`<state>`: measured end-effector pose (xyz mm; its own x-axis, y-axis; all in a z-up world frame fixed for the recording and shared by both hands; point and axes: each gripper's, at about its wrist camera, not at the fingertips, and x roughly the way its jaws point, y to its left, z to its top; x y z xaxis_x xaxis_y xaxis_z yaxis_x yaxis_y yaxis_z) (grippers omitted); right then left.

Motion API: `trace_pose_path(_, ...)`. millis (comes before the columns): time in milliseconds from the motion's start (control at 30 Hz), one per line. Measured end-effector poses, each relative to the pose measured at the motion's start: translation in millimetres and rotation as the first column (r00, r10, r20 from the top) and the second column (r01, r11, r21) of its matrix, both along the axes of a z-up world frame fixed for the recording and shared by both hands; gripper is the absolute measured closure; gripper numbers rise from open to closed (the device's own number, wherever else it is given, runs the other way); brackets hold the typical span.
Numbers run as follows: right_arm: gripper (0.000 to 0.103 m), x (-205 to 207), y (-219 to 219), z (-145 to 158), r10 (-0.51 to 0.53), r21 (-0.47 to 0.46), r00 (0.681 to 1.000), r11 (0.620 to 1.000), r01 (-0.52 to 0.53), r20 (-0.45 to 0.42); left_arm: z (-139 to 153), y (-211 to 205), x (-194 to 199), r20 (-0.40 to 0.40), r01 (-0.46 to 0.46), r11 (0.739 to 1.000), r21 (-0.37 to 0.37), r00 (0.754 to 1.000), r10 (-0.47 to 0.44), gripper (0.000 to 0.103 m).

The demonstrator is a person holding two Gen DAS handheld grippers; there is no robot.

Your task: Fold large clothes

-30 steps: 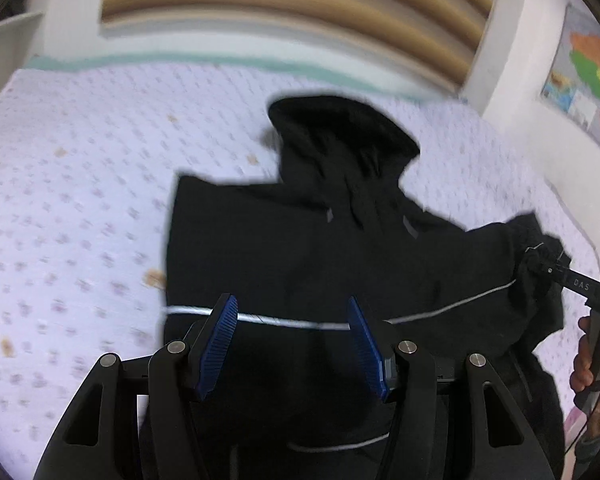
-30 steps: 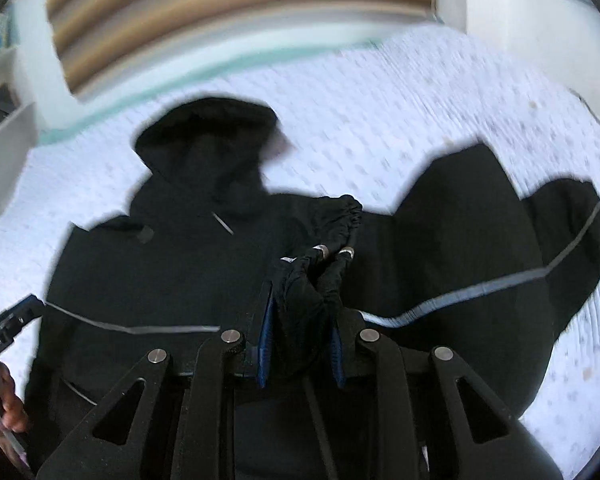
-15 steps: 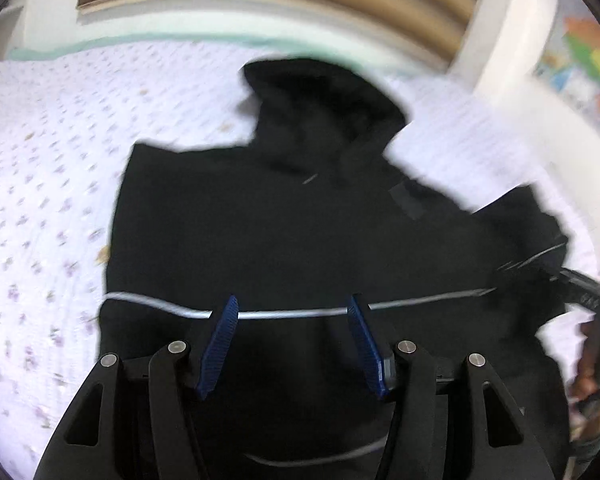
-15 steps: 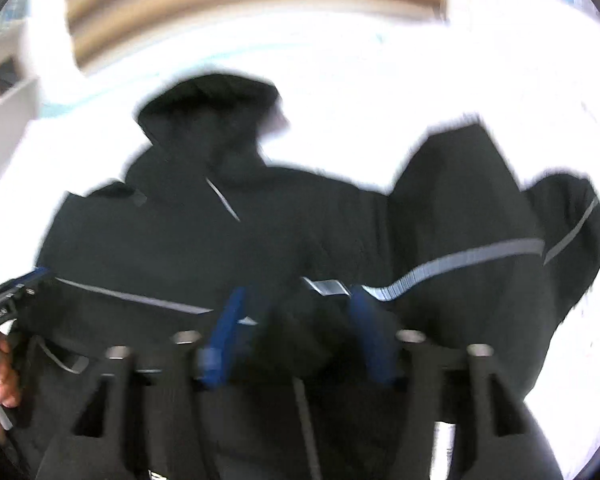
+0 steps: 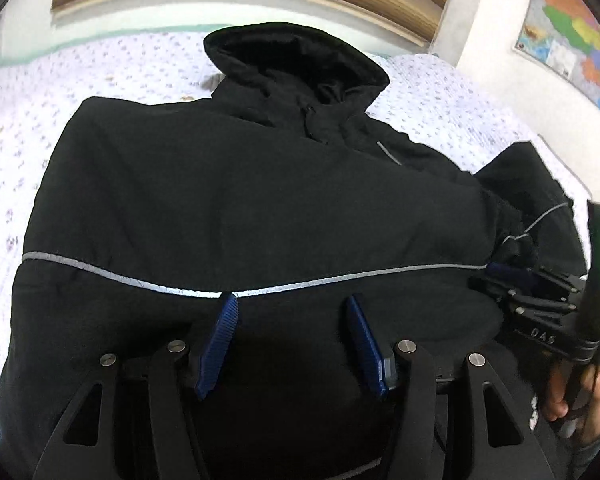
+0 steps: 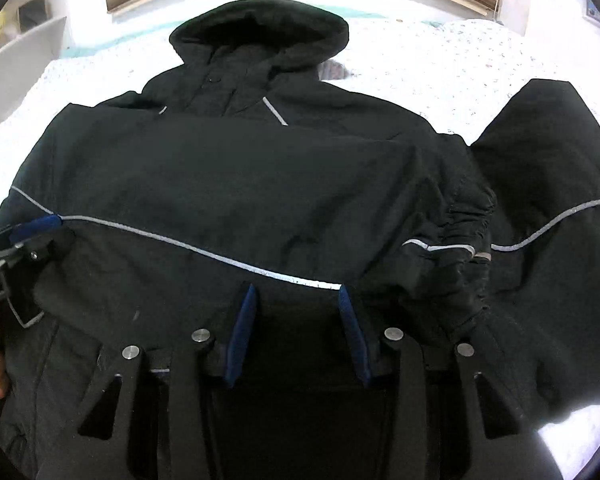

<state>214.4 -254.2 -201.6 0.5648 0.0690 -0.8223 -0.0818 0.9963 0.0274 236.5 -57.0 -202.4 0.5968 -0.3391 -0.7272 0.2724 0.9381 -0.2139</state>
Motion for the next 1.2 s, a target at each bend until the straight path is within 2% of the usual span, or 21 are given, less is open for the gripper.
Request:
trace_pose_path(133,0.057,-6.7,-2.6,6.7,0.002,-0.010,1.000,1.000,-0.002,-0.010,2.0,-6.1,-0.4,-0.003,-0.004,0.999,0.042,1.000,0.004,0.045)
trace_pose_path(167,0.057,-7.5,-4.3,9.4,-0.002,0.007,1.000,1.000,0.003,-0.024,4.6,-8.6,0.0,-0.008,0.001,0.999,0.051,1.000,-0.001,0.041)
trace_pose_path(200,0.056,-12.4,-10.2,15.7,-0.011,0.047,0.999,0.999,0.013,-0.042,9.4,-12.5,-3.0,-0.020,0.017,0.998,0.055,1.000,-0.016,0.035)
trace_pose_path(267,0.048,-27.5,-23.7,31.3,-0.011,0.141,0.999,0.990,0.017,-0.042,21.1,-18.3,-14.3,-0.043,0.061,0.998,0.034,0.997,-0.060,0.033)
trace_pose_path(333,0.041,-44.9,-38.7,47.0,-0.010,0.189,1.000,0.982,0.015,-0.025,35.2,-28.9,-28.0,-0.035,0.091,0.996,-0.004,0.995,-0.091,0.033)
trace_pose_path(433,0.040,-69.8,-68.9,72.5,-0.029,0.190,0.999,0.981,0.024,0.023,59.7,-66.7,-39.7,-0.016,0.146,0.988,-0.050,0.989,-0.147,0.033)
trace_pose_path(533,0.040,-95.2,-115.3,98.1,-0.080,0.208,0.994,0.976,0.063,0.078,79.3,-117.7,-42.7,0.007,0.205,0.977,-0.058,0.979,-0.205,0.033)
trace_pose_path(633,0.032,-116.1,-167.0,115.3,-0.163,0.230,0.979,0.964,0.131,0.124,86.1,-171.4,-42.1,0.029,0.254,0.966,-0.054,0.967,-0.252,0.033)
trace_pose_path(733,0.028,-132.2,-229.7,121.2,-0.281,0.247,0.948,0.939,0.238,0.152,78.3,-219.9,-29.5,0.021,0.264,0.963,-0.045,0.964,-0.263,0.033)
trace_pose_path(800,0.028,-134.7,-268.9,118.3,-0.354,0.265,0.925,0.913,0.310,0.138,64.0,-242.1,-16.1,-0.008,0.235,0.970,-0.058,0.972,-0.236,0.033)
trace_pose_path(867,0.027,-139.7,-304.6,111.5,-0.416,0.290,0.901,0.883,0.370,0.119,40.3,-254.0,-0.9,-0.083,0.206,0.974,-0.095,0.973,-0.214,0.033)
trace_pose_path(900,0.027,-140.2,-319.7,107.9,-0.440,0.296,0.890,0.871,0.392,0.115,21.1,-260.8,7.8,-0.134,0.190,0.977,-0.092,0.970,-0.201,0.033)
trace_pose_path(933,0.027,-139.7,-332.3,104.9,-0.459,0.292,0.881,0.863,0.412,0.116,9.1,-264.9,9.3,-0.139,0.186,0.980,-0.068,0.971,-0.194,0.033)
trace_pose_path(1067,0.027,-125.7,-368.2,96.6,-0.498,0.261,0.858,0.851,0.455,0.127,1.7,-276.4,-5.9,-0.046,0.207,0.978,0.027,0.978,-0.205,0.033)
trace_pose_path(1200,0.028,-88.1,-387.7,83.2,-0.511,0.223,0.852,0.849,0.480,0.115,0.0,-273.6,-12.5,-0.009,0.206,0.978,0.022,0.978,-0.206,0.033)
